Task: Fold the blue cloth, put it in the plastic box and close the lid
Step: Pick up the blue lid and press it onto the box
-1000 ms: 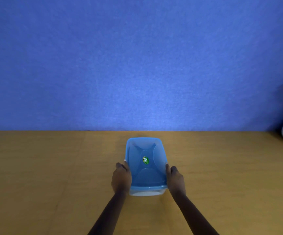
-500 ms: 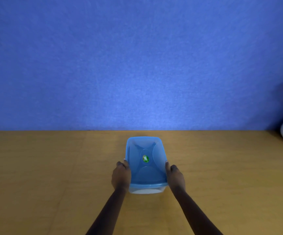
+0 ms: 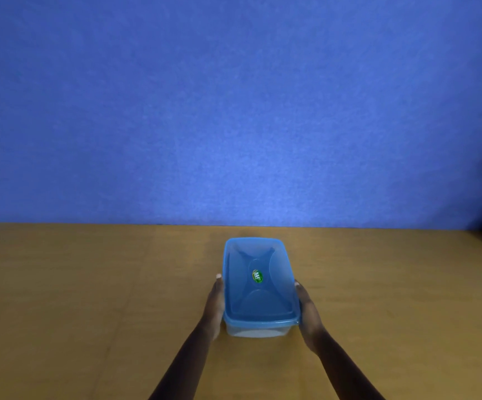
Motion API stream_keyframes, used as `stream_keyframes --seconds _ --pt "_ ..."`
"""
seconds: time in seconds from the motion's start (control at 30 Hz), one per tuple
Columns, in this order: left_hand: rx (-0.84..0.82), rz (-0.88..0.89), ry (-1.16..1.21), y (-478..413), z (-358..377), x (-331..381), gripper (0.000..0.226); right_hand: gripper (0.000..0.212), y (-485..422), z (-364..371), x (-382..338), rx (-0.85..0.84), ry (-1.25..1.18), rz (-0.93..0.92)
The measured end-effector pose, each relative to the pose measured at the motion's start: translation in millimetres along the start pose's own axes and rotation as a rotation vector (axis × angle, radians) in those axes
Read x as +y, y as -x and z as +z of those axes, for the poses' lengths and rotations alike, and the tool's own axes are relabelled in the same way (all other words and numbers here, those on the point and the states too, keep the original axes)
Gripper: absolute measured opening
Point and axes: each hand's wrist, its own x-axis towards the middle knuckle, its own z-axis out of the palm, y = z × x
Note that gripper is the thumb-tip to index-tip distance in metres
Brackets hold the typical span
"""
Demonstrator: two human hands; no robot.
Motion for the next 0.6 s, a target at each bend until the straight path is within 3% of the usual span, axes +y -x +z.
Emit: stream_keyframes --seconds 0.2,0.43,0.6 --pt "-0.145 0.057 0.132 -6.3 -4.3 5.4 0.055 0.046 -4.2 10.6 2.5 -0.077 -0.102 -0.014" --pt "-0.063 0.050 0.156 -27.0 -31.8 33.1 0.033 0.041 -29.5 46.5 -4.5 -0.098 -0.139 -0.050" --pt "-0.026 0.019 0.173 -38.1 -65.7 63.1 0.032 0.040 -56.3 91.5 -8.7 -0.094 -0.133 -0.015"
